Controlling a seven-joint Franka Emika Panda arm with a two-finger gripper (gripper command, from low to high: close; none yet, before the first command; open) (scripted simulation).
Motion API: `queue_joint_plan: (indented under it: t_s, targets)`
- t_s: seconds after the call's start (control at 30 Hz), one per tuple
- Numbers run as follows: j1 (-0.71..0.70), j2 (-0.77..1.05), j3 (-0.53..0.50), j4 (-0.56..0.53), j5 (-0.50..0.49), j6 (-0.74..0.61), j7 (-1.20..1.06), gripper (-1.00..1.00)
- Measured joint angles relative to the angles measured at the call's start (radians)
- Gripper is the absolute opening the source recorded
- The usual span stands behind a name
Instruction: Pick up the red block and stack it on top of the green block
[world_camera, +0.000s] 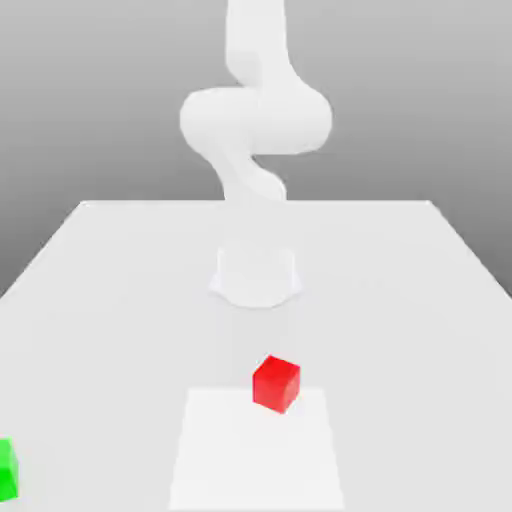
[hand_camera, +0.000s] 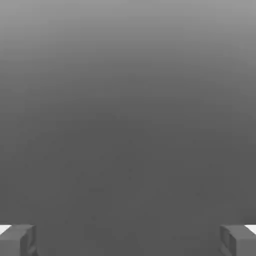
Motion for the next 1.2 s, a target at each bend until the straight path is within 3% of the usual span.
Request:
queue_joint_plan:
  t_s: [0.33,0.57,0.8,1.0,1.03,1.2]
  targets:
    - [-0.021,0.281,0.061,-0.325,0.086,0.23,0.213,0.0]
    - [-0.053,0.559,0.168,-0.564,0.066,0.454,0.46,0.0]
    - [-0.064,0.765,0.166,-0.57,-0.009,0.618,0.547,0.0]
    - [0.012,0.894,0.063,-0.559,-0.117,0.732,0.629,0.0]
    - [0.03,0.911,0.044,-0.558,-0.124,0.747,0.636,-1.0]
    - [0.03,0.911,0.044,-0.558,-0.126,0.749,0.638,-1.0]
